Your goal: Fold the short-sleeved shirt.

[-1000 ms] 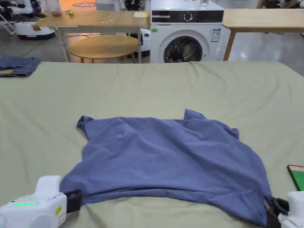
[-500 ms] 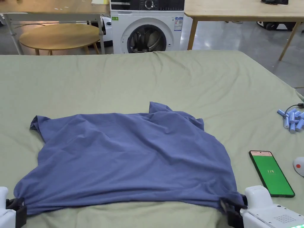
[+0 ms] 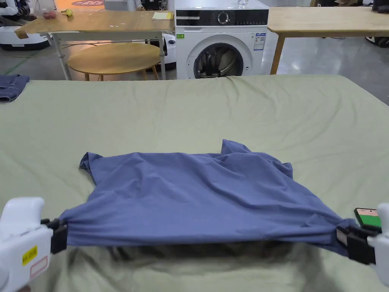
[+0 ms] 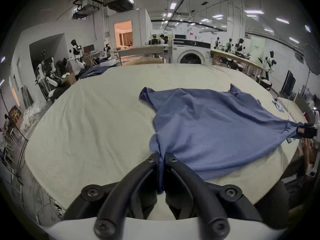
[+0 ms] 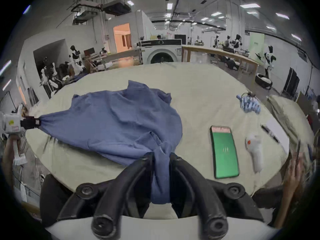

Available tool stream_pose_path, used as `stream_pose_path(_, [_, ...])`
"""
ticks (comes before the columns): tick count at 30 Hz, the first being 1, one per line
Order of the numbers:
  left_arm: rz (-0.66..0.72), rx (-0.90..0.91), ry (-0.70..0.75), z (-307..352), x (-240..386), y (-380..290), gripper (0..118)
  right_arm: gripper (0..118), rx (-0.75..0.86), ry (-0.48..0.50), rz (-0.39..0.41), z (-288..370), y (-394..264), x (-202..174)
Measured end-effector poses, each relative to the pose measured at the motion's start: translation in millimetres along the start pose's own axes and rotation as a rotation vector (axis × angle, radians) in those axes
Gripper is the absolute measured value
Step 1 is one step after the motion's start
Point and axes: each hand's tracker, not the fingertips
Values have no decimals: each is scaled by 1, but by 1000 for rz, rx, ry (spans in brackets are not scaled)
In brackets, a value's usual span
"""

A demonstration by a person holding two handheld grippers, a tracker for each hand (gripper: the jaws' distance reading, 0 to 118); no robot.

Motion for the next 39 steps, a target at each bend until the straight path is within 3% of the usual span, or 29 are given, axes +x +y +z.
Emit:
stream_pose_path(8, [139,-217,-5,-109,9,96,0,13,-89,-33,22,-110,108,-10])
stream_pose_path(12, [358,-292,10,-164,3,111,1,13,-136,-45,-8,-174,118,-13])
stream_pose_path(15, [364,-346,36,-185,6,109,1,14,-164,-62,-3,-196,113,-12])
stream_pose_path(16, [345,-336,46,-186,10,108,9,25,-162,-62,-6,-202,111,-7])
stream_pose_path(17, [330,-323,45,-184,12,107,29,46,-151,-57,-13,-202,110,-4])
stream_pose_path(19, [335,-268,31,-171,13,104,100,101,-125,-38,-7,-194,107,-1])
stream_pose_path(20, [334,-242,16,-163,14,101,109,104,-120,-37,8,-186,103,-1])
stream_pose_path(23, [295,-38,-16,-108,15,80,109,104,0,-26,69,-141,86,-11])
stream_pose_path(25, [211,66,0,-74,20,53,108,103,91,-29,73,-112,66,-22])
stream_pose_path(28, [105,130,91,-43,22,9,91,90,195,43,42,-73,28,-36])
stream_pose_path(29, [87,107,88,-42,18,-5,72,72,179,46,35,-66,16,-40])
stream_pose_path(30, [69,75,61,-45,13,-15,29,29,167,41,29,-63,6,-45])
stream_pose_path(31, [58,-15,66,-46,13,-28,0,0,163,17,19,-60,0,-48])
stream_pose_path(33, [54,18,66,-49,15,-34,0,0,155,58,7,-55,-5,-50])
stream_pose_path(39, [94,39,51,-71,14,-13,0,0,162,23,-14,-53,-24,-48])
